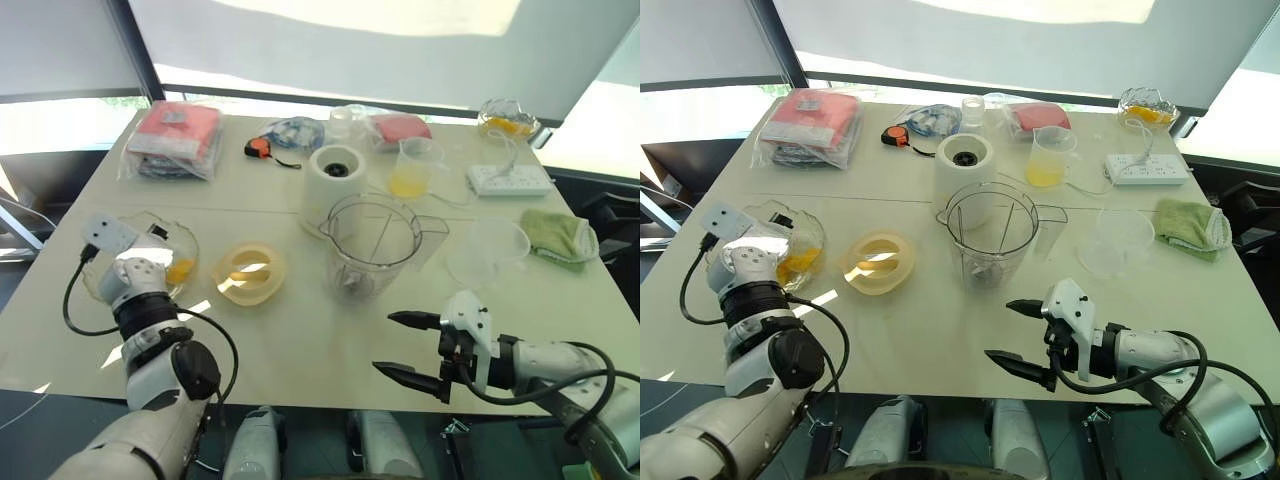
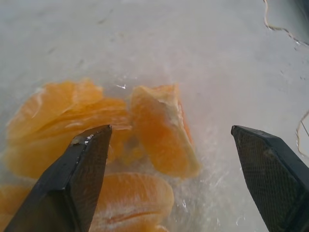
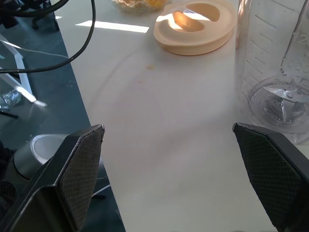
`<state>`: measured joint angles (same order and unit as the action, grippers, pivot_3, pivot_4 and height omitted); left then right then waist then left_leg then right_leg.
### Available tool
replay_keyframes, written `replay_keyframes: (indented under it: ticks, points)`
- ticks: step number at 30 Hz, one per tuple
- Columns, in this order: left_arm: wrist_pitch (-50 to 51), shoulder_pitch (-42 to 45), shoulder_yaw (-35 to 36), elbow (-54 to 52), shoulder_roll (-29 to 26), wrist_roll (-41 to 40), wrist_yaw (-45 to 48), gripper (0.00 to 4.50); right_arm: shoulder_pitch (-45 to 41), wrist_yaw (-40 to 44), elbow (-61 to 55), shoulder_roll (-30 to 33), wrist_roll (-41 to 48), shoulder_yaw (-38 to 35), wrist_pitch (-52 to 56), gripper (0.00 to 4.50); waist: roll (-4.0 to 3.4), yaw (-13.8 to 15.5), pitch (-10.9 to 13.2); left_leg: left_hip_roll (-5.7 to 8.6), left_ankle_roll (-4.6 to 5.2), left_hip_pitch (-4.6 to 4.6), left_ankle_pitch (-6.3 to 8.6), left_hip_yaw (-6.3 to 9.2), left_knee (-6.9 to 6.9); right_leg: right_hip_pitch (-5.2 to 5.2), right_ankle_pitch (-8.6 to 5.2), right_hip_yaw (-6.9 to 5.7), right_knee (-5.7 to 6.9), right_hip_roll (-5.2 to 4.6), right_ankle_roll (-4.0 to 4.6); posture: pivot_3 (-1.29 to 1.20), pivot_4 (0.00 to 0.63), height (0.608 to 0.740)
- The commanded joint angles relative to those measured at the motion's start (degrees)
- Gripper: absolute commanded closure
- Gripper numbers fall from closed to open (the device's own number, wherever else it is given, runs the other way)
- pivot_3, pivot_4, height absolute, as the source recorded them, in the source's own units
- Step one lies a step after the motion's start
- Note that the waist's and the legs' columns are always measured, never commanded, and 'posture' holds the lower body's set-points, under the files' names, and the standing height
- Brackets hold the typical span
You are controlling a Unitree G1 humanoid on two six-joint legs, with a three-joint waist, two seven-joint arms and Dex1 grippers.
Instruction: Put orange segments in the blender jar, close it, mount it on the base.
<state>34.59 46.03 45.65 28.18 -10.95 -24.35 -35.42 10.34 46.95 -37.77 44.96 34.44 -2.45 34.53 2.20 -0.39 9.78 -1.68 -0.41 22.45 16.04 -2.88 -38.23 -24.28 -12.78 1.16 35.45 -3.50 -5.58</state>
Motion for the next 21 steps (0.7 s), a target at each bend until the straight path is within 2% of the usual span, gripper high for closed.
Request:
replay_keyframes:
  ticks: [1,9,15,18,21]
  points:
    - [-5.30,2.29,-1.51,4.81,-1.62,0.03,2.12,0.25,-0.11,-0.25,-1.23,-0.36,0.19,-0.71,-0.73,0.00,0.00,0.01,0.00,0.00,0.00,0.00,0.00,0.00,0.00,0.00,0.00,0.00,0.00,0.00,0.00,0.00,0.150,0.740]
    - [-9.91,4.09,-0.97,13.53,-3.08,-2.03,3.06,0.25,0.07,-1.01,-1.50,-0.48,0.00,-0.82,-0.89,0.00,0.00,0.08,-0.01,0.01,0.00,-0.01,0.00,0.00,-0.01,0.02,0.01,-0.01,0.00,-0.01,-0.01,0.00,0.150,0.740]
    - [-10.55,3.80,-1.57,14.58,-3.55,-2.76,1.91,0.25,0.44,-1.33,-1.78,-0.46,0.07,-1.14,-0.95,0.00,-0.02,0.21,-0.02,0.00,-0.04,-0.05,-0.02,0.02,-0.02,0.05,0.01,-0.03,0.08,-0.01,-0.01,0.00,0.150,0.740]
    - [-11.05,3.58,-1.91,14.77,-3.71,-2.87,1.67,1.05,0.42,-1.29,-1.78,-0.34,0.16,-1.24,-0.84,0.00,-0.02,0.28,-0.02,0.00,-0.04,-0.05,-0.03,0.02,-0.02,0.05,0.01,-0.03,0.08,-0.01,-0.01,0.00,0.150,0.740]
    - [-11.44,3.23,-2.29,14.79,-3.69,-2.68,1.55,2.62,0.54,-1.24,-1.75,-0.28,0.14,-1.42,-0.91,0.00,-0.01,0.54,-0.02,0.00,-0.04,-0.04,-0.03,0.02,-0.02,0.05,0.01,-0.03,0.06,-0.01,-0.01,0.00,0.150,0.740]
